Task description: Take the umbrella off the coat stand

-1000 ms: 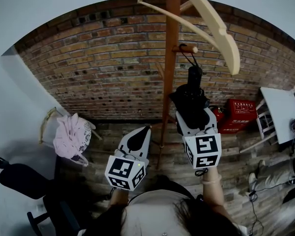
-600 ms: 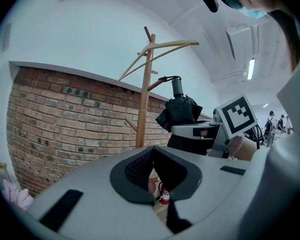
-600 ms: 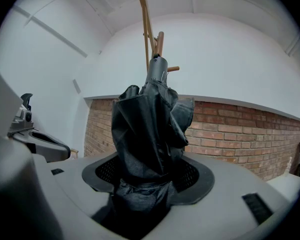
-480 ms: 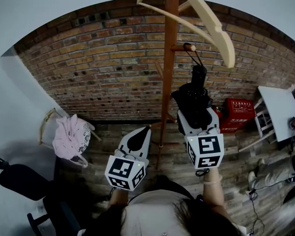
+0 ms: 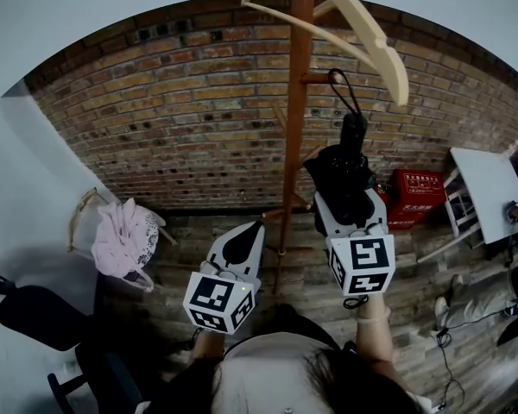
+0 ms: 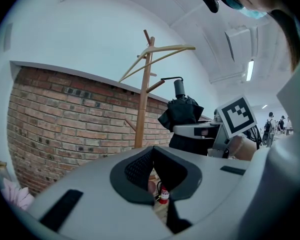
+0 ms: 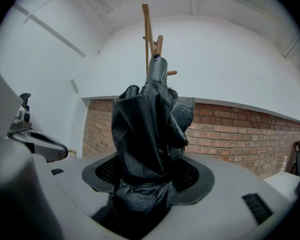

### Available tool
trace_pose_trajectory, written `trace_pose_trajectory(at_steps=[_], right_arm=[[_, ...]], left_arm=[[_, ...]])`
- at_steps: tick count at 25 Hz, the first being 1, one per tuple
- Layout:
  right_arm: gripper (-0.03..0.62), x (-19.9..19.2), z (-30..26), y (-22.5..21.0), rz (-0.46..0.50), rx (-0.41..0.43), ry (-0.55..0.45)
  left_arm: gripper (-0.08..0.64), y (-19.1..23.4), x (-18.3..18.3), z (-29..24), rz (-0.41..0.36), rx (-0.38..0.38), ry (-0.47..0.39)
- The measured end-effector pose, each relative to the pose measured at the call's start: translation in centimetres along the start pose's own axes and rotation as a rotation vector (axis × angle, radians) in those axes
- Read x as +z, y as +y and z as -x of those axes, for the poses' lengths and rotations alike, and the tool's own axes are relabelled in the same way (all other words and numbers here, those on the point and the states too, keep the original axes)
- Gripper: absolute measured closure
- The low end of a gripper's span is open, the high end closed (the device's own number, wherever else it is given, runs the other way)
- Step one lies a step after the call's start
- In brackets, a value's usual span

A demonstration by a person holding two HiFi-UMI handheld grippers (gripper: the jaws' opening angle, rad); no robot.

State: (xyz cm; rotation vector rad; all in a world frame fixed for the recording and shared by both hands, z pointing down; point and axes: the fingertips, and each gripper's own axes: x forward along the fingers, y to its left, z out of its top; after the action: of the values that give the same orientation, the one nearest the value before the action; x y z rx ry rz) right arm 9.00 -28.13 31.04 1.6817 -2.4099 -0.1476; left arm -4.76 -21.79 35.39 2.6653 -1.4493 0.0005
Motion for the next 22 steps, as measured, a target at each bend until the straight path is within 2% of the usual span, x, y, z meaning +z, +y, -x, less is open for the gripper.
trace_pose_trajectory(at_steps=[22], right_arm=[[0.293,-0.6,4.7,1.8,-0.027,-0.045,0.016]], left_arm=[[0.551,-2.2,-0.5,3.8,-0.002,-0.05,0.015]])
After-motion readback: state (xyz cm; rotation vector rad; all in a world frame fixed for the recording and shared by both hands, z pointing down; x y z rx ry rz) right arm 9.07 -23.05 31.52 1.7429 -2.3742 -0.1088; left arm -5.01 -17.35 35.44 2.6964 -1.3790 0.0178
